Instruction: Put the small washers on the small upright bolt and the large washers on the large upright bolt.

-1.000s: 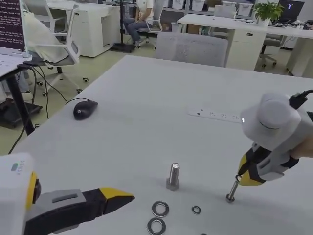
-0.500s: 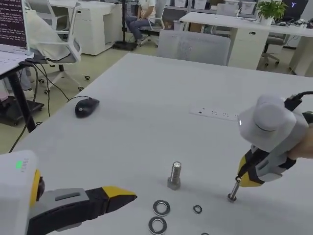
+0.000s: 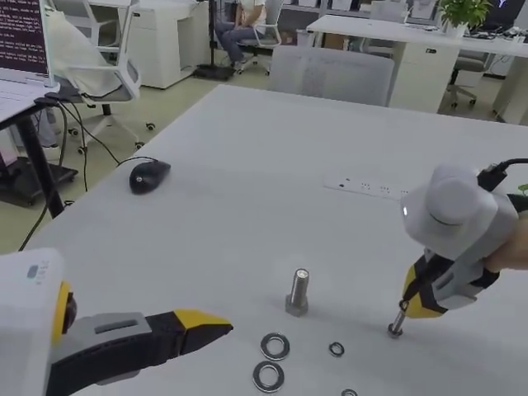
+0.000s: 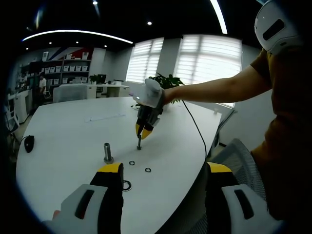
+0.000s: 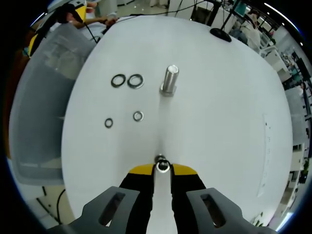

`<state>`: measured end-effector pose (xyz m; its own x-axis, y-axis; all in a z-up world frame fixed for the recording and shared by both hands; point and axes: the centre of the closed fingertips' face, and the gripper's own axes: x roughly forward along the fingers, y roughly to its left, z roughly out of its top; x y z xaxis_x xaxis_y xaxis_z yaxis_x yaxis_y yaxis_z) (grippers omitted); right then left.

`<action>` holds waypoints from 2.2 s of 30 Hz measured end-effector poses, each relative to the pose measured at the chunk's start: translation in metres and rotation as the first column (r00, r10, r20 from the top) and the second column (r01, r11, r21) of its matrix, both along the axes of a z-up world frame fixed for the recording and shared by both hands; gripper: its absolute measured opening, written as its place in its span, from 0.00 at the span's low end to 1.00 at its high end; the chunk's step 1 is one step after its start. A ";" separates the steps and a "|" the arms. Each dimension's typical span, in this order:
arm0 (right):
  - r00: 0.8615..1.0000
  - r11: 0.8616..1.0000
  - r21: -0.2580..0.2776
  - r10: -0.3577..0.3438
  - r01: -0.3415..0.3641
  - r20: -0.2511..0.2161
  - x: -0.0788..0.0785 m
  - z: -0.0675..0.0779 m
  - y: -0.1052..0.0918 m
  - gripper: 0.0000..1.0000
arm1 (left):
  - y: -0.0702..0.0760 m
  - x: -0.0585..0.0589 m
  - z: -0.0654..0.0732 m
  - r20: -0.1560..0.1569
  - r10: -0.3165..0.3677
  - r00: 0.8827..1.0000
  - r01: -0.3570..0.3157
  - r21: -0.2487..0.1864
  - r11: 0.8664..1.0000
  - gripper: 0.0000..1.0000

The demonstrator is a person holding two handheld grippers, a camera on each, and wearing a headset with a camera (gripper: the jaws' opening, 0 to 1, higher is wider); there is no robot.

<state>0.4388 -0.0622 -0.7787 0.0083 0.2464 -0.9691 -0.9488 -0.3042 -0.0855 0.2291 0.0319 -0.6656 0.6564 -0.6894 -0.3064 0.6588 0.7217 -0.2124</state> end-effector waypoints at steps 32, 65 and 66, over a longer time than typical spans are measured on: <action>1.000 1.000 -0.003 0.012 -0.012 -0.006 0.002 -0.040 0.000 0.14 | 0.004 0.000 -0.004 -0.018 0.012 1.000 -0.012 0.000 1.000 0.67; 1.000 0.998 0.056 0.015 -0.015 -0.008 -0.054 -0.009 -0.017 0.19 | -0.005 -0.014 0.008 0.022 -0.002 1.000 0.001 0.034 0.999 0.67; 1.000 0.998 0.057 0.020 -0.019 -0.010 -0.058 -0.009 -0.015 0.19 | -0.006 -0.014 0.008 0.024 -0.002 1.000 0.001 0.034 0.999 0.67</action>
<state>0.3811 -0.0776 -0.7877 -0.0070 0.3010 -0.9536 -0.9437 -0.3174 -0.0933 0.2149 0.0264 -0.6577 0.6630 -0.6798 -0.3137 0.6642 0.7274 -0.1724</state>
